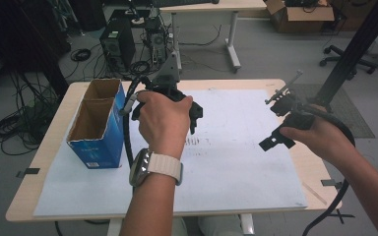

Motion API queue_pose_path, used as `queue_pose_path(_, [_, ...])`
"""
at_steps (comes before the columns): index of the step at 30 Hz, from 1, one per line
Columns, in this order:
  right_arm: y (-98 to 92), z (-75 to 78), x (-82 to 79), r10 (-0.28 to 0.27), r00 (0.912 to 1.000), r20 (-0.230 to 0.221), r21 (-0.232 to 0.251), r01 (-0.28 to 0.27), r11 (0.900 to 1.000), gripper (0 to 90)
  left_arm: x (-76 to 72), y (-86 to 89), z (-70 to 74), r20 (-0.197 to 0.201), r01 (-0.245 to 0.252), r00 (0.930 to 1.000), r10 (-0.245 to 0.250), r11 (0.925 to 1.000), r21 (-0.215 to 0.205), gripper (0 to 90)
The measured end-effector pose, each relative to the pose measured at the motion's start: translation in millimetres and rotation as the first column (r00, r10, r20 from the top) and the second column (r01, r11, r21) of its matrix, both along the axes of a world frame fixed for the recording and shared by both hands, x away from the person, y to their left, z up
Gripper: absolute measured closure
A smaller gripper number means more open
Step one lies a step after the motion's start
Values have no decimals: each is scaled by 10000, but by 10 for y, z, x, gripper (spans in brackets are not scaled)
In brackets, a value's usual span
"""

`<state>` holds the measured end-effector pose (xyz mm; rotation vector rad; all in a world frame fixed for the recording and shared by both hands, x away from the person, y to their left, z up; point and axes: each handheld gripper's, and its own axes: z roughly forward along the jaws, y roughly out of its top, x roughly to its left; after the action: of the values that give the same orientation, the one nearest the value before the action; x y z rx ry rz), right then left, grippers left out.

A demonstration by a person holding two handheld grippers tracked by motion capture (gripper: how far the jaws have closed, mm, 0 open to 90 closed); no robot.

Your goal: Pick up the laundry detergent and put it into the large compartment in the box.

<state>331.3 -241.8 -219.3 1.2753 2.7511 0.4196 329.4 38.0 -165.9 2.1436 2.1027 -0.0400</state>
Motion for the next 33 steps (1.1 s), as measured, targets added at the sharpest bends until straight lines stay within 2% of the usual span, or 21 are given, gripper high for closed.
queue_pose_path(6, [20,0,-9,51,10000,16,44,-51,10000,63,2,32,36,102,13,9999,-12,10000,-74,69])
queue_pose_path(10, [40,-3,-16,135,9999,62,40,-135,9999,63,25,66,73,343,-11,9994,14,10000,-84,53])
queue_pose_path(15, [60,-10,-19,152,9999,38,53,-152,9999,63,76,73,83,349,150,9993,-147,9999,-83,47])
queue_pose_path(20, [71,-31,5,209,9998,-25,-2,-209,9998,63,158,60,104,471,188,9987,-189,9998,26,47])
queue_pose_path(23, [77,-32,22,252,9997,-28,11,-252,9997,63,225,56,101,498,52,9987,-56,10000,82,48])
queue_pose_path(28, [97,-42,46,361,9993,-29,29,-361,9993,63,357,51,60,528,28,9986,-32,10000,66,48])
queue_pose_path(33, [113,-83,79,441,9990,-101,59,-440,9990,63,471,67,-17,604,80,9981,-96,9996,269,45])
